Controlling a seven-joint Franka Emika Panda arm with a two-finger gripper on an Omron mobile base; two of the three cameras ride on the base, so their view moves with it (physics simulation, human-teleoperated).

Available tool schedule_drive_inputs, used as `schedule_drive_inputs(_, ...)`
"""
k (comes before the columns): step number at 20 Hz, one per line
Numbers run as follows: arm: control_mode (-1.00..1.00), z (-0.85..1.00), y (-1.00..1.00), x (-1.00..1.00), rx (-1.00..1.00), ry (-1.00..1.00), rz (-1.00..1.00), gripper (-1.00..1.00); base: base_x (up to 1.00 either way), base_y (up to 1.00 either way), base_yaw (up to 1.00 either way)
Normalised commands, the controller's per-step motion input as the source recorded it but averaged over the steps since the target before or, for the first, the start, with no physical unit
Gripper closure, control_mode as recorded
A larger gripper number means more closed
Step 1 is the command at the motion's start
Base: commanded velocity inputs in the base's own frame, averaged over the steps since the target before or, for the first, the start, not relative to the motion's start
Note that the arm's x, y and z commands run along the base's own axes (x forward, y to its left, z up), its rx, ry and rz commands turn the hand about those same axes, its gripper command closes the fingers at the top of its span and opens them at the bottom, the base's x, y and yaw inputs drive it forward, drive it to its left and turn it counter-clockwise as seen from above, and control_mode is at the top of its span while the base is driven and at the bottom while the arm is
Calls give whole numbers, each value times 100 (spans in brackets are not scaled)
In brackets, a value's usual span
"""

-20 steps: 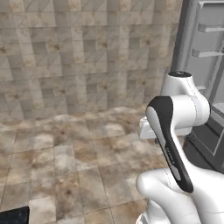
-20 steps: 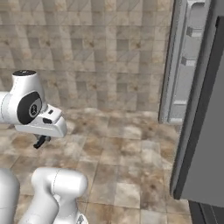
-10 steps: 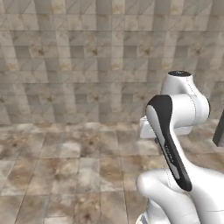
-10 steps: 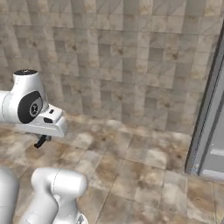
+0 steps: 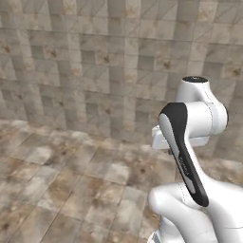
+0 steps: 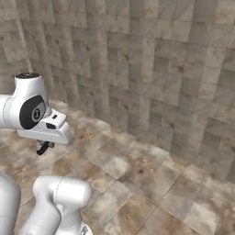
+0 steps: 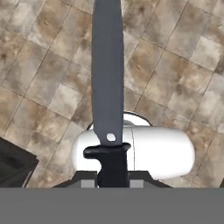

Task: Retrieve the butter from the fridge and place it on a plate on the dining table. Then retrieve the butter knife by the fridge and place it near the plate.

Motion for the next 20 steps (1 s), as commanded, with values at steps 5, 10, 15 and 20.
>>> schedule_drive_inputs(5,100,0,0,0,0,0,0,100,100,9,58)
schedule_drive_inputs(10,100,0,0,0,0,0,0,100,100,3,63)
schedule_drive_inputs(15,100,0,0,0,0,0,0,100,100,0,65)
schedule_drive_inputs(20,100,0,0,0,0,0,0,100,100,0,65)
